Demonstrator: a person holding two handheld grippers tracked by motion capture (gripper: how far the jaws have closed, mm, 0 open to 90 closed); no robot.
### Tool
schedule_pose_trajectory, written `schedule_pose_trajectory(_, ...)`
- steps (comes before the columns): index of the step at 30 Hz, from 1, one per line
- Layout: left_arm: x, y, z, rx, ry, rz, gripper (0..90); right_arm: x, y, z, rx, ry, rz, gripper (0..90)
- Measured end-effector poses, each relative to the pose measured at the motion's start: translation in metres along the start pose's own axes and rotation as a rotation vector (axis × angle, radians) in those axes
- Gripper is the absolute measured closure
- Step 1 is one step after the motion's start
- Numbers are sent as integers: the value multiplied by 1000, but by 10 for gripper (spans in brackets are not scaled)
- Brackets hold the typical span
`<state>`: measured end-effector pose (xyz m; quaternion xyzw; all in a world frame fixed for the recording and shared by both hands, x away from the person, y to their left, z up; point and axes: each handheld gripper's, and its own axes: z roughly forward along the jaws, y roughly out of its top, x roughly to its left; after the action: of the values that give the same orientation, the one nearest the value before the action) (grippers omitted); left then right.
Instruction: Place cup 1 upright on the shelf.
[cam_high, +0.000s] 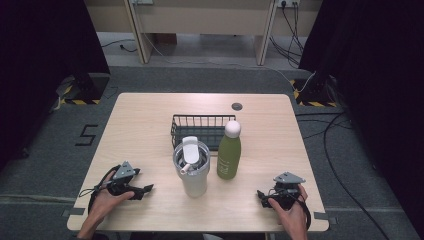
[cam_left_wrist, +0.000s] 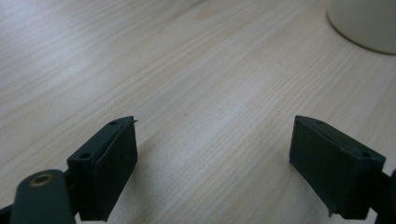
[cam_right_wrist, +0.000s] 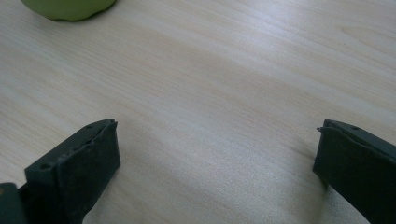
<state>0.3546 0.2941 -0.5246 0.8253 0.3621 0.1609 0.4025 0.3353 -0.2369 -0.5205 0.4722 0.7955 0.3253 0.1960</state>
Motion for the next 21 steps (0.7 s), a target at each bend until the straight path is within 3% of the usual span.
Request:
schedule_pose_trajectory(4, -3, 1, -1, -34, -11, -2, 148, 0, 0, 0, 0, 0, 0, 4)
schedule_pose_trajectory(8, -9, 5, -2, -107, -29, -25, 148, 0, 0, 0, -1, -2, -3, 4)
schedule_pose_trajectory(11, -13, 6, -1, -131, -33, -19, 148, 0, 0, 0, -1, -2, -3, 4)
schedule_pose_trajectory(16, -21, 11, -3, -218, -64, -24, 148, 0, 0, 0, 0, -2, 1, 4)
schedule_pose_trajectory(21, -23, 12, -3, -245, -71, -22, 148, 0, 0, 0, 0, -3, 1, 4)
